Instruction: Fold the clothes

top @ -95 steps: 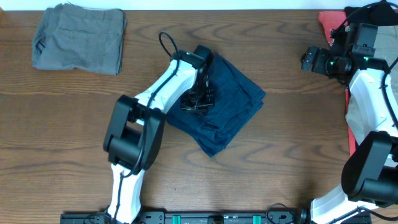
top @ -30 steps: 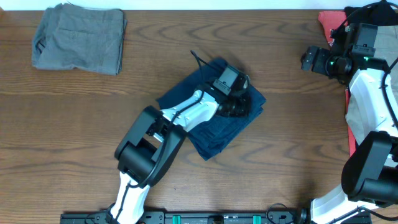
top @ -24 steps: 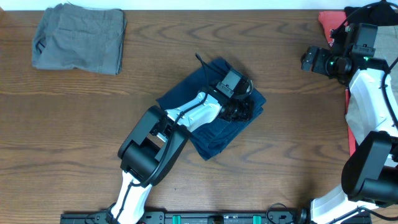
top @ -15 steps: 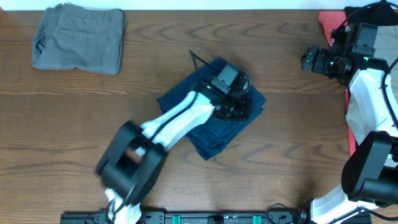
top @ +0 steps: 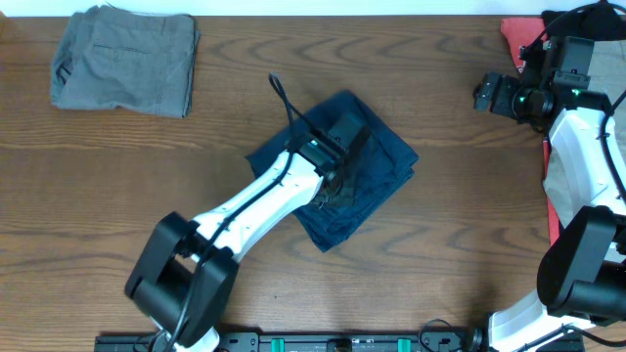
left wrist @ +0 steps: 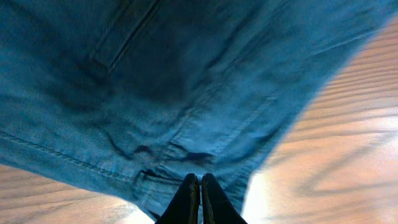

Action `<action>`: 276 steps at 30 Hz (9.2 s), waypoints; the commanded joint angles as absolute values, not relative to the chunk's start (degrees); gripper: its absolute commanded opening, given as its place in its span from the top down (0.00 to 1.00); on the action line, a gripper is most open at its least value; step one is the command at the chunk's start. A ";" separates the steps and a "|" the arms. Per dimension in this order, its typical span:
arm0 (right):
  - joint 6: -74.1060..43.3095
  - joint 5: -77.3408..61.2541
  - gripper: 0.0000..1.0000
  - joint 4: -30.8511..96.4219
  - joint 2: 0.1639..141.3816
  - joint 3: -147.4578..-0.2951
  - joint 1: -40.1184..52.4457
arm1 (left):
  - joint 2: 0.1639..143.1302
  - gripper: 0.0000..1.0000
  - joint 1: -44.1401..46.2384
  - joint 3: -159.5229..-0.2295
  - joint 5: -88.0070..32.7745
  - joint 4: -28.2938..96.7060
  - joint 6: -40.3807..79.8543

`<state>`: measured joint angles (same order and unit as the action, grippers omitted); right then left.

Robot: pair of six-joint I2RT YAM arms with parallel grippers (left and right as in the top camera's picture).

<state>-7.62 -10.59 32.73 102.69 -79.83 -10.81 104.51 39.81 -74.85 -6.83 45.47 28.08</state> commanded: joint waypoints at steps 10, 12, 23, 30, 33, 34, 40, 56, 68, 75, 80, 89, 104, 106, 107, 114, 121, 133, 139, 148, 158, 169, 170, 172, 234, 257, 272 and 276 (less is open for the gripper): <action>-8.10 -10.50 0.01 32.77 101.36 -80.68 -11.18 | 113.21 0.94 39.64 -72.44 -11.53 45.30 30.15; -8.10 -10.50 0.01 32.77 101.36 -80.68 -11.18 | 113.93 0.94 39.81 -72.44 -14.76 45.32 30.15; -8.10 -10.50 0.01 32.77 101.36 -80.68 -11.18 | 114.10 0.94 43.44 -72.66 -29.95 30.20 33.76; -8.10 -10.50 0.01 32.77 101.36 -80.68 -11.20 | 111.98 0.94 43.42 -77.47 -32.60 26.39 31.35; -8.08 -10.50 0.01 32.77 101.36 -80.68 -11.18 | 109.27 0.94 42.37 -80.14 -31.53 27.59 27.29; -8.10 -10.50 0.01 32.77 101.36 -80.68 -11.18 | 108.31 0.93 41.65 -80.62 -30.09 28.34 27.18; -8.10 -10.50 0.01 32.77 101.36 -80.68 -11.18 | 102.65 0.78 30.65 -81.25 -15.46 37.71 25.06; -8.08 -10.50 0.01 32.77 101.36 -80.68 -11.20 | 109.30 0.94 8.23 -80.71 -9.82 40.25 19.07; -8.10 -10.50 0.01 32.77 101.36 -80.68 -11.20 | 115.83 0.94 8.43 -80.68 -9.82 38.74 19.09; -8.08 -10.50 0.01 32.77 101.36 -80.68 -11.18 | 116.71 0.94 8.60 -80.68 -10.33 41.01 19.11; -8.10 -10.50 0.01 32.77 101.36 -80.68 -11.18 | 116.73 0.94 9.89 -79.57 -12.88 42.85 19.11; -8.08 -10.50 0.01 32.77 101.36 -80.68 -11.18 | 116.73 0.94 15.64 -76.79 -17.26 43.07 19.35; -8.10 -10.50 0.01 32.77 101.36 -80.68 -11.20 | 116.31 0.94 28.86 -76.82 -23.57 44.71 26.72; -8.10 -10.50 0.01 32.77 101.36 -80.68 -11.20 | 115.66 0.94 29.78 -76.84 -23.33 44.47 26.68; -8.10 -10.50 0.01 32.77 101.36 -80.68 -11.20 | 115.26 0.94 29.93 -76.84 -23.31 44.21 26.68; -8.10 -10.50 0.01 32.77 101.36 -80.68 -11.18 | 109.86 0.94 27.73 -76.84 -17.10 42.57 26.70; -8.10 -10.50 0.01 32.77 101.36 -80.68 -11.20 | 108.57 0.32 24.23 -76.82 -15.79 39.05 25.36; -8.10 -10.50 0.01 32.77 101.36 -80.68 -11.20 | 114.93 0.01 24.08 -76.82 -28.62 27.75 22.31; -8.10 -10.50 0.01 32.77 101.36 -80.68 -11.18 | 118.45 0.02 24.05 -76.82 -29.69 24.27 22.28; -8.10 -10.50 0.01 32.77 101.36 -80.68 -11.18 | 123.00 0.02 24.91 -76.82 -38.85 20.38 21.08; -8.10 -10.50 0.01 32.77 101.36 -80.68 -11.18 | 124.75 0.57 28.01 -76.82 -40.93 17.17 21.06; -8.10 -10.50 0.01 32.77 101.36 -80.68 -11.18 | 124.66 0.94 27.00 -79.07 -37.95 23.90 20.75; -8.10 -10.50 0.01 32.77 101.36 -80.68 -11.18 | 124.62 0.94 26.41 -80.18 -36.27 26.61 19.90; -8.10 -10.50 0.01 32.77 101.36 -80.68 -11.18 | 124.60 0.94 25.08 -82.87 -32.82 32.40 17.76; -8.10 -10.50 0.01 32.77 101.36 -80.68 -11.18 | 124.57 0.94 -0.21 -115.48 24.29 31.79 -15.88; -8.10 -10.50 0.01 32.77 101.36 -80.68 -11.18 | 121.47 0.94 -0.25 -116.92 30.57 31.38 -16.08; -8.08 -10.50 0.01 32.77 101.36 -80.68 -11.18 | 119.68 0.94 0.34 -116.92 30.55 32.25 -16.95; -8.08 -10.50 0.01 32.77 101.36 -80.68 -11.18 | 118.58 0.94 0.62 -116.92 30.55 32.27 -16.95</action>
